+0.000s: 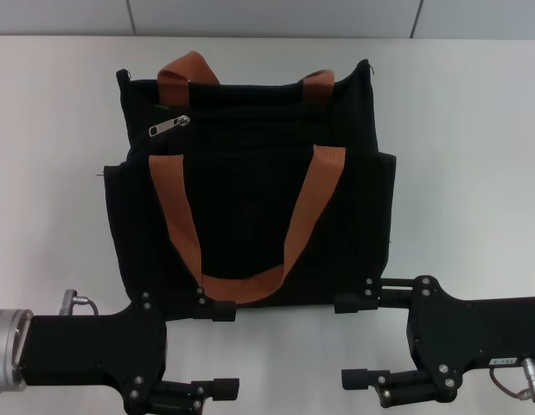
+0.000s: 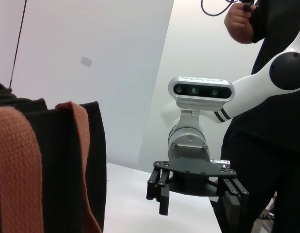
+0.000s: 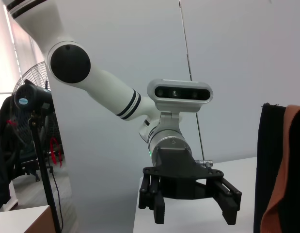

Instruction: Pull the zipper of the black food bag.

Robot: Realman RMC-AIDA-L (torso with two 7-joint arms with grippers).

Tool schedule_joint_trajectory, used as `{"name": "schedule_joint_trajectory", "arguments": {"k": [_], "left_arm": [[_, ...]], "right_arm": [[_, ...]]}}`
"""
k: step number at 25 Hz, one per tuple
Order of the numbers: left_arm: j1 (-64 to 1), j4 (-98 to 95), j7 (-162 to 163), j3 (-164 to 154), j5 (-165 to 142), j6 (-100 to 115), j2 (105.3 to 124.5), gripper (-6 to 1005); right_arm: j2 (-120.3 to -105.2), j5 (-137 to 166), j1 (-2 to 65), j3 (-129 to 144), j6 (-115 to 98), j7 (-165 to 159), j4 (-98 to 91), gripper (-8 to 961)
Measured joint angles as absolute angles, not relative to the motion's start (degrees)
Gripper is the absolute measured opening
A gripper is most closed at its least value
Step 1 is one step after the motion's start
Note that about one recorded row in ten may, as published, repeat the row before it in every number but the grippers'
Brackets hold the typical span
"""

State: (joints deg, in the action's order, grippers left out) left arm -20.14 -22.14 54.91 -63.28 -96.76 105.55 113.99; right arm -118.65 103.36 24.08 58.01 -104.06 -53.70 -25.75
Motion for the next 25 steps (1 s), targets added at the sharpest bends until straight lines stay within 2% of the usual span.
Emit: {"name": "schedule_joint_trajectory", "arguments": {"k": [16, 25], "left_arm": [[-20.29, -22.15, 54.85, -62.43, -96.38, 106.37, 114.00, 812], [-20.00, -21.96, 51.88, -44.98, -90.96, 115.08, 117.12, 811]], "right_arm": [[-118.65, 103.36, 24.08, 57.49, -104.06, -53.70, -25.75, 747], [-118.63, 103.36, 24.08, 57.26, -104.04, -53.70, -25.75, 747]]}}
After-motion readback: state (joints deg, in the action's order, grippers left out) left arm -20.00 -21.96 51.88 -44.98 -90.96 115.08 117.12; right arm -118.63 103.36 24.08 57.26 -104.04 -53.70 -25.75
